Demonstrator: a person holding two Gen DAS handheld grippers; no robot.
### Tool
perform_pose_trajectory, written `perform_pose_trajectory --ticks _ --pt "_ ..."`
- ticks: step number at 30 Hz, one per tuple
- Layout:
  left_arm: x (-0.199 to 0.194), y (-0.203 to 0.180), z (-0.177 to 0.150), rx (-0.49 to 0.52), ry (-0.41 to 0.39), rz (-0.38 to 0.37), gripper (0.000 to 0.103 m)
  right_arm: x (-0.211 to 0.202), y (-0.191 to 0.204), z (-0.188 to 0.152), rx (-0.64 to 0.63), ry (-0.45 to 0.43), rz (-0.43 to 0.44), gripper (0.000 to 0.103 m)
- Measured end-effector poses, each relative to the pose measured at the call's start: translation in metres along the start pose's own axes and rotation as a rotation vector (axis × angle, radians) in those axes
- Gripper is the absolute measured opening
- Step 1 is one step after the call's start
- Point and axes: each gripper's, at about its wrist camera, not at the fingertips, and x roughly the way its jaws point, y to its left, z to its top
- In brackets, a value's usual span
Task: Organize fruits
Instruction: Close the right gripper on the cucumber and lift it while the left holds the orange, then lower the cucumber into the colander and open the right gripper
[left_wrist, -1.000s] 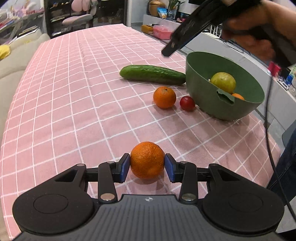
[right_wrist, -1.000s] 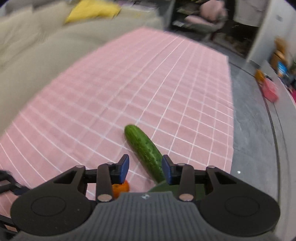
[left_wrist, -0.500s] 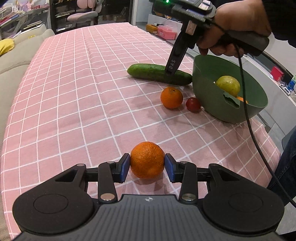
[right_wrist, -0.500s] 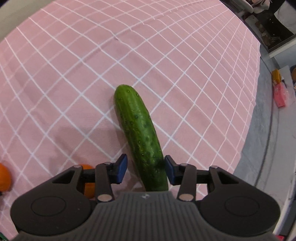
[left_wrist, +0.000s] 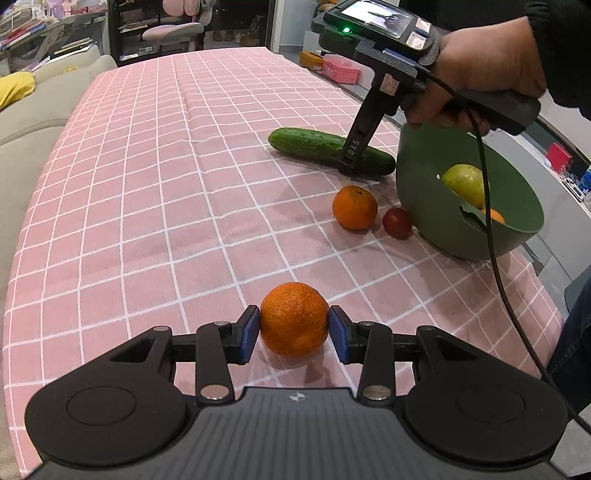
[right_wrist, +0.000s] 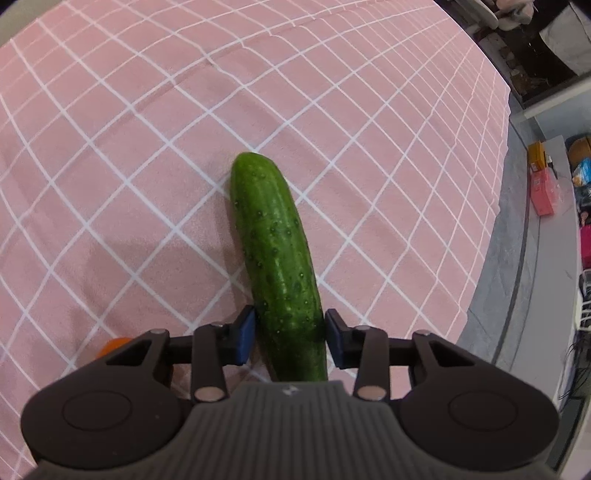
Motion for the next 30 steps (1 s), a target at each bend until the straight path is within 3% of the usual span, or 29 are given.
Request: perform_pose_trajectory --ticks 10,18,26,30 --pt "-0.002 0.000 0.010 0.004 -0.019 0.010 0.046 -0.028 -0.012 0.002 0.082 -0.098 0.042 0.036" --pt "-0.006 -0.007 0.025 0.009 -0.049 0.003 0.046 -0.080 -0.051 0.004 0.298 -0.230 0.111 0.034" --pt "-0.010 -0.023 0.040 0.018 -0.085 -0.018 0.046 -0.102 -0.063 -0.019 0.231 -0.171 0.098 0.033" --pt "-0.015 -0.038 0.054 0.046 -0.099 -0.038 0.046 -0.126 -0.075 -0.043 0.254 -0.198 0.084 0.033"
